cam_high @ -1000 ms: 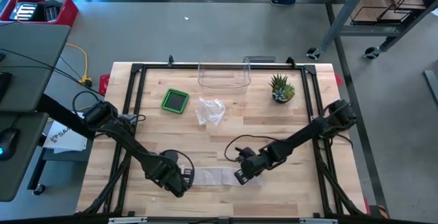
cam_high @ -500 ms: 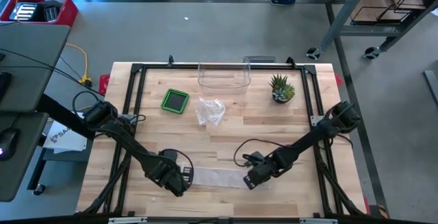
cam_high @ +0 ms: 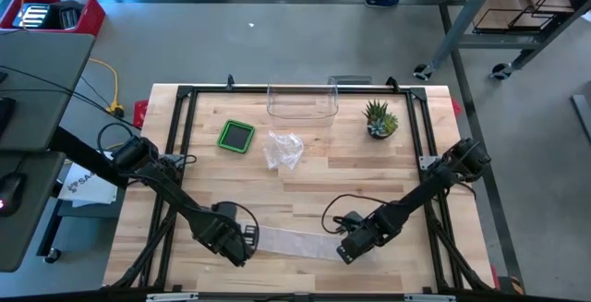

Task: Roll bandage
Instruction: Roll the bandage

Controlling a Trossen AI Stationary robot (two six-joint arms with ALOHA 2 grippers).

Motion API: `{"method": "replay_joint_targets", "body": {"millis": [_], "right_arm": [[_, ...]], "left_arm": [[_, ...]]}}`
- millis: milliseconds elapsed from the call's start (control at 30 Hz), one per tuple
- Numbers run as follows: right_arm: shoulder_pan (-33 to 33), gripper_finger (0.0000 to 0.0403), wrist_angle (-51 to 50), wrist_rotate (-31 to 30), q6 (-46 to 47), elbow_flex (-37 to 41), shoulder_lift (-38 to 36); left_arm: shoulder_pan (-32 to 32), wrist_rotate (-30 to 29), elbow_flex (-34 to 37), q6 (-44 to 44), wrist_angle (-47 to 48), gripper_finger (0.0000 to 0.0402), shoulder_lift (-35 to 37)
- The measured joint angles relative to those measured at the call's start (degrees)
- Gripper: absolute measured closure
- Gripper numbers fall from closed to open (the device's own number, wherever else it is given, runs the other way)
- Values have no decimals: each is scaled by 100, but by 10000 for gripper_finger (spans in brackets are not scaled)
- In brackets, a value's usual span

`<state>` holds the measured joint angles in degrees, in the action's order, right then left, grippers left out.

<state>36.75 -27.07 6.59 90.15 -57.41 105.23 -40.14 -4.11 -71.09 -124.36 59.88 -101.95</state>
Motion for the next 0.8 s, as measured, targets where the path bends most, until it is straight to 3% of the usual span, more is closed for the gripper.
{"method": "replay_joint_targets", "body": {"millis": [533, 800], "right_arm": [[-315, 403, 486, -7, -518, -52, -33], [-533, 403, 647, -37, -664, -52, -33]], "left_arm": [[-1, -91, -395, 210, -395, 373, -1], [530, -261, -385, 1067, -775, 373, -42]]}}
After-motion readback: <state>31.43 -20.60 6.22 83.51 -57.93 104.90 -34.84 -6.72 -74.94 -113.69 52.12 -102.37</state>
